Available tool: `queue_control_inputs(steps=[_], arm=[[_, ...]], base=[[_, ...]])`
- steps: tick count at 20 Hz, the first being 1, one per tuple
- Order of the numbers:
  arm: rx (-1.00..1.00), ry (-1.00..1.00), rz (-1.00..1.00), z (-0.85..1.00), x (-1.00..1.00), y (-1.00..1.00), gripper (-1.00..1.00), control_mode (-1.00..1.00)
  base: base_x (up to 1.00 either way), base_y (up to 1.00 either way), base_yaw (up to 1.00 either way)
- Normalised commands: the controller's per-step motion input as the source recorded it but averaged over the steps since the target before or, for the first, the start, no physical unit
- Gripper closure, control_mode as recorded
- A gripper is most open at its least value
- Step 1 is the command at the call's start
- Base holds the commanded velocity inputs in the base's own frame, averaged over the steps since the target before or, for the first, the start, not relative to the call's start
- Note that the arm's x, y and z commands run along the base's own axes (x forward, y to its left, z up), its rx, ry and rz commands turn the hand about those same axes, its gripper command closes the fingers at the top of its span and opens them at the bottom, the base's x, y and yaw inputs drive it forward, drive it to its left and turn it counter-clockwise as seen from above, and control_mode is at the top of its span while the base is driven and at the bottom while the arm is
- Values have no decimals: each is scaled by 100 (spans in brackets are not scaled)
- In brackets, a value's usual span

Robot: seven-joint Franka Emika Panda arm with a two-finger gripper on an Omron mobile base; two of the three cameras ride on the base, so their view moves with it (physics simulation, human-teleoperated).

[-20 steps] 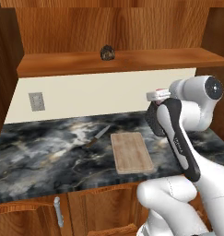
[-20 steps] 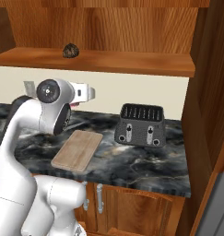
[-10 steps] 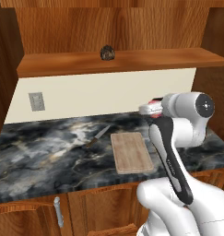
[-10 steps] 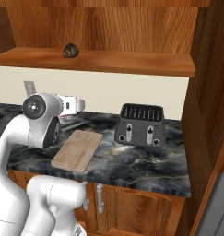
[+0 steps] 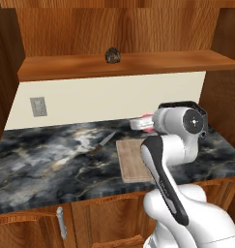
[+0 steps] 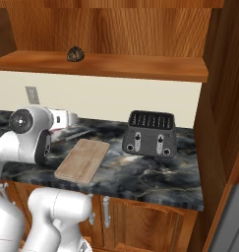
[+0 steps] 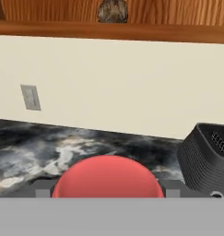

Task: Pick the bread, place it on the cutting board, pick the jam, place it on the counter, and close the cabinet.

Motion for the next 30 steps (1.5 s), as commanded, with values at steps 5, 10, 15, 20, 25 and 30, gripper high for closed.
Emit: queue_control_inputs(steps=[5, 10, 15, 20, 25, 30], arm=[[0, 7, 0, -18, 0, 38, 100, -100], [0, 8, 0, -13, 0, 32, 100, -100], [2, 6, 0, -12, 0, 26, 100, -100], [3, 1, 0, -19, 0, 13, 100, -100], [1, 1, 0, -25, 0, 16, 100, -100], [0, 0, 0, -31, 0, 23, 100, -100]], base=[[0, 0, 0], [0, 0, 0], [0, 0, 0], [0, 0, 0], [0, 0, 0], [0, 0, 0]])
